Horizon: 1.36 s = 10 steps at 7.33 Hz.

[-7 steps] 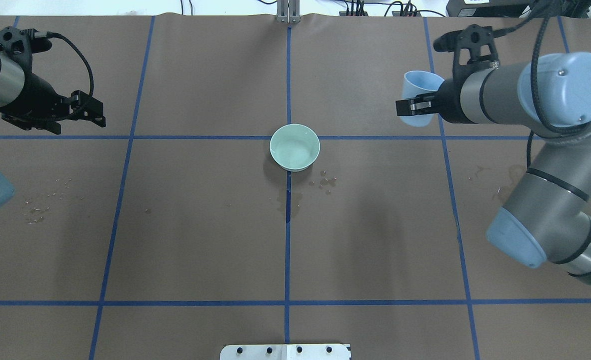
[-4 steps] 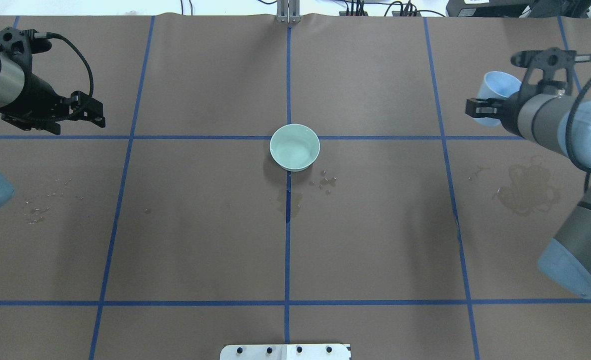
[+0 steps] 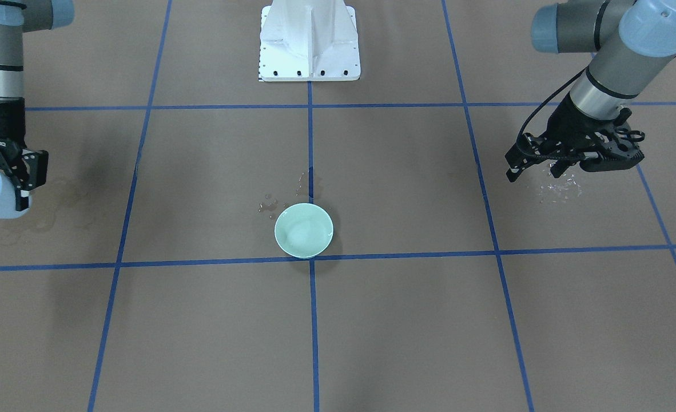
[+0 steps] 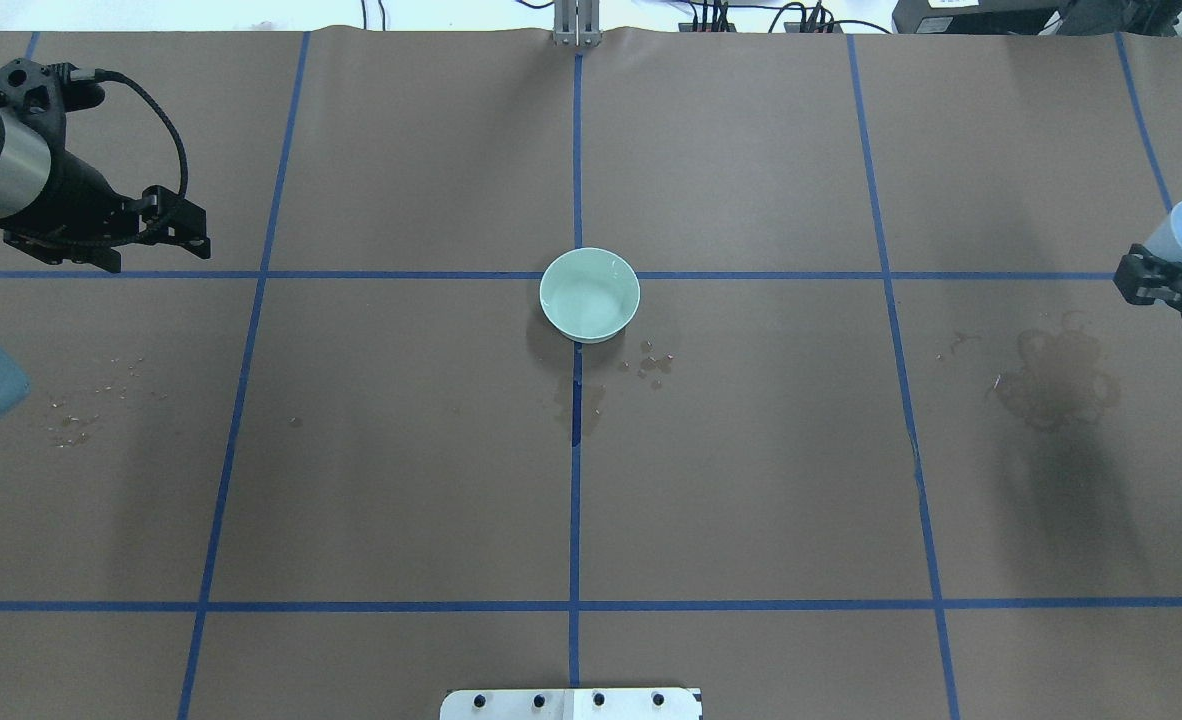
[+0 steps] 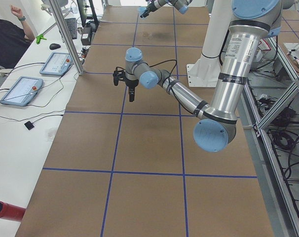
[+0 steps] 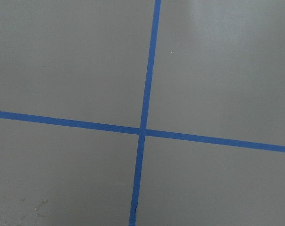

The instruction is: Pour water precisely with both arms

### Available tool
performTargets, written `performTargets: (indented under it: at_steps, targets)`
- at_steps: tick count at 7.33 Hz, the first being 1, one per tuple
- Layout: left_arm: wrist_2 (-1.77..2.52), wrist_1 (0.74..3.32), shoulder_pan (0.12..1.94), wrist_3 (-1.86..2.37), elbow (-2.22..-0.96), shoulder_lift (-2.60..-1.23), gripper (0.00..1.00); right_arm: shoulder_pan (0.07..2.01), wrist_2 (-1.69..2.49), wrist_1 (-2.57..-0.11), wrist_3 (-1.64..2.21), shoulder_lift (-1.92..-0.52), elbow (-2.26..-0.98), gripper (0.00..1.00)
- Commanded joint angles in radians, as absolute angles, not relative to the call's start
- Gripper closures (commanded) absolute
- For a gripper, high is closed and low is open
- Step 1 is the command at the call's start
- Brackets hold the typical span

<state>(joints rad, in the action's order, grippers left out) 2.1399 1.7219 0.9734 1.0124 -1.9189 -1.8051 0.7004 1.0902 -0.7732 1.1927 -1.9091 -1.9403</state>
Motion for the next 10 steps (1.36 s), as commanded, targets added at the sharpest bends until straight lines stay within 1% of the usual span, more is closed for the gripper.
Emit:
performTargets:
  at_steps: [1,3,5,8,10]
  targets:
    - [2.140,1.723,0.973,1.012,-1.917,-1.804,0.00,0.617,0.980,-0.571,1.256,-1.934,-1.792,1.00]
    - [2.140,1.723,0.971,1.012,-1.917,-1.804,0.00,0.534,0.902,-0.499,1.301,-1.928,-1.693,1.00]
    - [2.140,1.723,0.971,1.012,-1.917,-1.805,0.00,0.485,0.846,-0.354,1.318,-1.919,-1.562,1.00]
    - [2.138,1.723,0.971,1.012,-1.921,-1.805,0.00,0.456,0.810,-0.339,1.318,-1.872,-1.490,1.00]
    - [2.140,1.723,0.971,1.012,-1.922,-1.805,0.00,0.448,0.811,-0.319,1.316,-1.870,-1.489,1.00]
